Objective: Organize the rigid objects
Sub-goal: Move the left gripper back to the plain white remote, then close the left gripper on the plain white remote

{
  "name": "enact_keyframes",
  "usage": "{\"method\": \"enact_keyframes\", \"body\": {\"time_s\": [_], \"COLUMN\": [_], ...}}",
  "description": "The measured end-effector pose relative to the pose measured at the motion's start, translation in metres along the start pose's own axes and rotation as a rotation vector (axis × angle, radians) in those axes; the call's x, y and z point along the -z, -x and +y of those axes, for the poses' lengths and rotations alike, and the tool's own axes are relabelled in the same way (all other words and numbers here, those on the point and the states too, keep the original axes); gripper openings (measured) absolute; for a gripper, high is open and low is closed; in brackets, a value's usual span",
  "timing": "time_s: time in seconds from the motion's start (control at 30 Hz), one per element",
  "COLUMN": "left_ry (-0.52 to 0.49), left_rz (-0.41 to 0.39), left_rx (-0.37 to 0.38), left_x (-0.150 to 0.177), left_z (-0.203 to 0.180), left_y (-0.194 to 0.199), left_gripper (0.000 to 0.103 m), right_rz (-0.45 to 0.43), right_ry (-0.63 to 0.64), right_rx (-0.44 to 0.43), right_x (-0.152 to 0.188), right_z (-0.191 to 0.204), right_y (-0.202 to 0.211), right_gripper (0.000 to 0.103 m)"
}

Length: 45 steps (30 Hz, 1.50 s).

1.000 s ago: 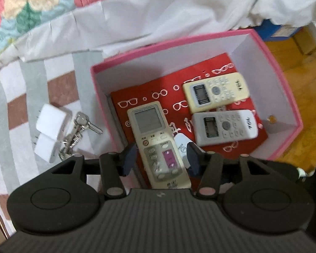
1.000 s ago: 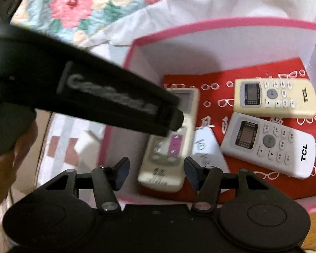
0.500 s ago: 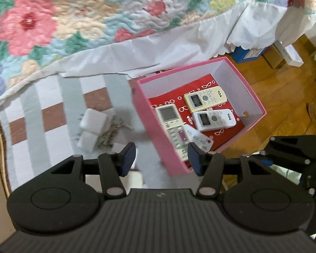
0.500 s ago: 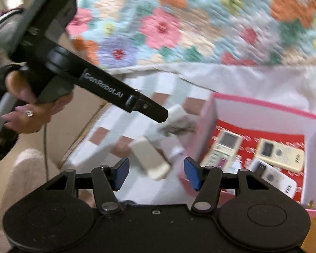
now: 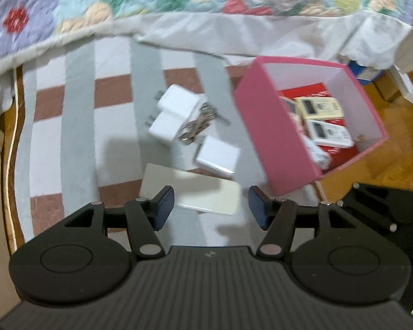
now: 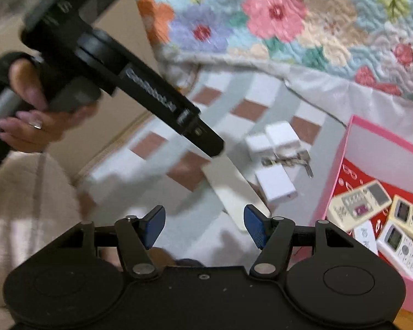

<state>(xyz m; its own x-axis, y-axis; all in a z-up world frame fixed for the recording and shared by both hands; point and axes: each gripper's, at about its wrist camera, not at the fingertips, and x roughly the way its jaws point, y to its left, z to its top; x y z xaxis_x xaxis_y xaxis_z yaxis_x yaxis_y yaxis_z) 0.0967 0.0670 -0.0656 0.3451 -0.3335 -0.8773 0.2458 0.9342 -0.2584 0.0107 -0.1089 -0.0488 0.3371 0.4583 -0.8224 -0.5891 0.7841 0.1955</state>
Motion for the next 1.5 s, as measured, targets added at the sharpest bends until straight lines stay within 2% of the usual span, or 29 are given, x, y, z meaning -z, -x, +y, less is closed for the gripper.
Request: {"method": "enact_keyframes", "body": {"time_s": [0.13, 0.3, 0.5, 0.6, 0.67, 0.77, 0.87, 0.97, 1.13, 1.37, 1.5], "left_ry": [0.094, 0.136, 0.152, 0.162, 0.192, 0.177, 0.158, 0.193, 0.219, 0.227, 0.207], "left_rz": [-0.002, -0.027, -0.024, -0.022, -0.037, -0.038, -0.035, -0.014, 0.010, -0.053, -0.102], "left_rx": [0.007, -0.064, -0.042, -0.047, -0.041, -0.042, -0.037, -0.038, -0.042, -0.058, -0.094], "left_x": [0.004, 0.006, 0.010, 0.011, 0.013, 0.014, 0.016, 0.019, 0.033, 0.040, 0.049], "left_z": [0.032, 0.062, 0.072, 0.070, 0.073, 0.071, 0.065, 0.064, 0.057, 0.049, 0.039], "left_y": [-0.032, -0.068, -0.097, -0.107, -0.110, -0.110, -0.109, -0.107, -0.097, -0.063, -0.041], "left_gripper": [0.059, 0.059, 0.056, 0.056, 0.058, 0.057, 0.057, 0.057, 0.055, 0.055, 0.057], "right_rz": [0.016, 0.003, 0.018, -0.022, -0.038, -0.043, -0.043, -0.047, -0.043, -0.072, -0.107], "right_ry": [-0.086, -0.244, -0.348, -0.380, -0.379, -0.369, -0.361, -0.315, -0.299, -0.258, -0.138], "right_rx": [0.035, 0.080, 0.131, 0.149, 0.162, 0.189, 0.200, 0.229, 0.231, 0.205, 0.226], "right_x": [0.014, 0.025, 0.034, 0.036, 0.035, 0.035, 0.035, 0.037, 0.036, 0.032, 0.022], "right_z": [-0.007, -0.023, -0.030, -0.032, -0.031, -0.029, -0.027, -0.021, -0.017, -0.009, 0.008], "right_y": [-0.033, -0.065, -0.093, -0.096, -0.098, -0.098, -0.098, -0.099, -0.096, -0.079, -0.063], "right_gripper": [0.068, 0.068, 0.068, 0.068, 0.067, 0.056, 0.056, 0.059, 0.070, 0.071, 0.071]}}
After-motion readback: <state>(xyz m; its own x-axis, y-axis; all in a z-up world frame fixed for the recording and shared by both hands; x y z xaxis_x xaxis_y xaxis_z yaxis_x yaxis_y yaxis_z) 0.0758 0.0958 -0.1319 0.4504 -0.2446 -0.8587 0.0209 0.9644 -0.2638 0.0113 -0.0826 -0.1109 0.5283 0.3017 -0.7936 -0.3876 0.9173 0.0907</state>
